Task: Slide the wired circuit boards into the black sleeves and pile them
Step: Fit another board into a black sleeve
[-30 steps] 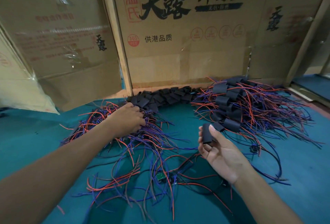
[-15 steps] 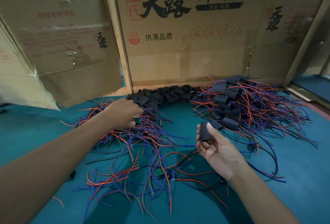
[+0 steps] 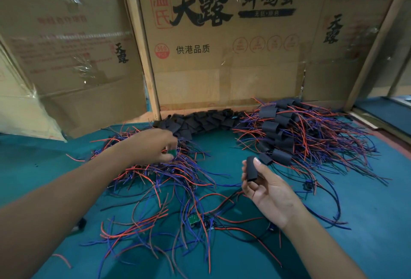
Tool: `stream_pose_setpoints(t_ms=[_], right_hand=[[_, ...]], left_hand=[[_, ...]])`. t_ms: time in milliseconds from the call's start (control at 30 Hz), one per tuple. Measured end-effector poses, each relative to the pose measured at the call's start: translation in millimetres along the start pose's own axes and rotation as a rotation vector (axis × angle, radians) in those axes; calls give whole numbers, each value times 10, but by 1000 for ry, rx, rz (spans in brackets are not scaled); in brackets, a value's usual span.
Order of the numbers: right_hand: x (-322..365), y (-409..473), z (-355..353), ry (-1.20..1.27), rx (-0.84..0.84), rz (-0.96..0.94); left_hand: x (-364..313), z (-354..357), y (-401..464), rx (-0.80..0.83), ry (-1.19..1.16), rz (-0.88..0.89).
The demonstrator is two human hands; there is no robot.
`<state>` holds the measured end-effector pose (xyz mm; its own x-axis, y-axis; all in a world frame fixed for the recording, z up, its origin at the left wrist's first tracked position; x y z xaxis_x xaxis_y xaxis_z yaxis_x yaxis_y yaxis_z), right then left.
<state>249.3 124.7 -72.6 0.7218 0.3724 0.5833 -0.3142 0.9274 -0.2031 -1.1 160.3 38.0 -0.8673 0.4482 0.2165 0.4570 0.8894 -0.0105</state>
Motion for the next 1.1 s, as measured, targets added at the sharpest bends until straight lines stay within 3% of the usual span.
stream_pose_setpoints(t_ms=[133, 200, 333, 467, 667, 933, 1100], right_hand=[[20, -9, 15, -8, 1, -4], [27, -18, 27, -1, -3, -6], [32, -31, 36, -18, 0, -4], [30, -20, 59, -66, 15, 1], [19, -34, 78, -140, 16, -24], [13, -48, 98, -182, 22, -18], [19, -87, 167, -214, 46, -47]], left_hand=[[127, -443, -119, -245, -526, -261], [80, -542, -238, -376, -920, -350], [-259, -451, -523, -597, -1630, -430], [-686, -78, -731, -641, -2087, -427], [-880, 261, -776, -653, -2219, -477], [-869, 261, -839, -679, -2015, -500], [-1052, 48, -874, -702, -1991, -375]])
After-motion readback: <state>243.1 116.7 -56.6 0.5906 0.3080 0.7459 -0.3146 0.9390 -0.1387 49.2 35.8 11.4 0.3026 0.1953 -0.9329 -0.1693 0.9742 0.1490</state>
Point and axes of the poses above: each hand's wrist, its own y-axis towards the middle knuckle, its own z-axis out of the palm, x = y × z, the point moved 8 cm from there along y, towards the middle knuckle, and after that the axes turned 4 degrees about y, right-handed, at the moved point
